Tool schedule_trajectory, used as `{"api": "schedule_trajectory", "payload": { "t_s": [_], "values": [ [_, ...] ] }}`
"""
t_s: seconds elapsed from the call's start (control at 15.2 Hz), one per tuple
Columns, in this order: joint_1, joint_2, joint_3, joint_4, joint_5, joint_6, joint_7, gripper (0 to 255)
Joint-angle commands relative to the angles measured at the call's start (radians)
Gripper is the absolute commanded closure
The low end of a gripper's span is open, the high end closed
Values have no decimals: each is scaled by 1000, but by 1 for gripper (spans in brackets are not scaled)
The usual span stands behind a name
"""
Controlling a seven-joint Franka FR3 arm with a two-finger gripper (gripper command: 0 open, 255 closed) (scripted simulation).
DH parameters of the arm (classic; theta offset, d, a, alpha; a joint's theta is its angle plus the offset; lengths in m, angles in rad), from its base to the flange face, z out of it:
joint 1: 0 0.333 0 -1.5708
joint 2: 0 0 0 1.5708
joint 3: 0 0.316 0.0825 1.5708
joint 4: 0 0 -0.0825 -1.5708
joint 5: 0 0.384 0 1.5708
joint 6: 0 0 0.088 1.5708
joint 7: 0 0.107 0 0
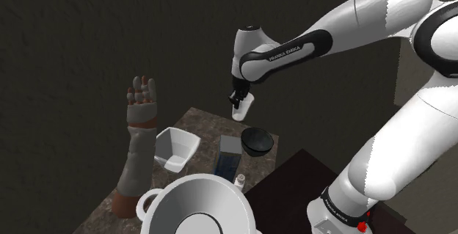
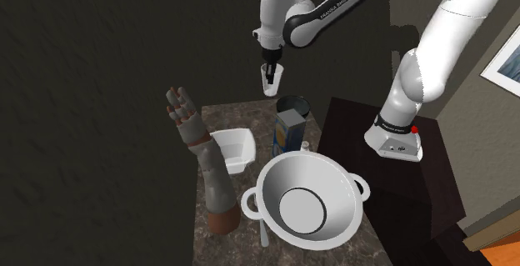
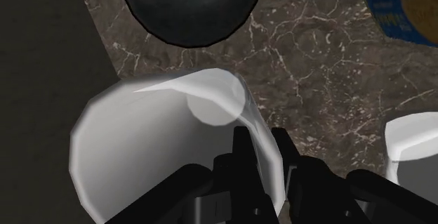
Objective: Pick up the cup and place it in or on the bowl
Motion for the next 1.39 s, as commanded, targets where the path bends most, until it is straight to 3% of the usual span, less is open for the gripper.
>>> {"api": "schedule_trajectory", "payload": {
  "t_s": [0.0, 0.46, 1.32],
  "values": [
    [-12, -72, -17, -75, 14, 8, -38, 255],
    [-44, -330, -97, -306, 32, -1, -168, 255],
    [-64, -197, -86, -384, -15, 209, -116, 255]
  ]
}}
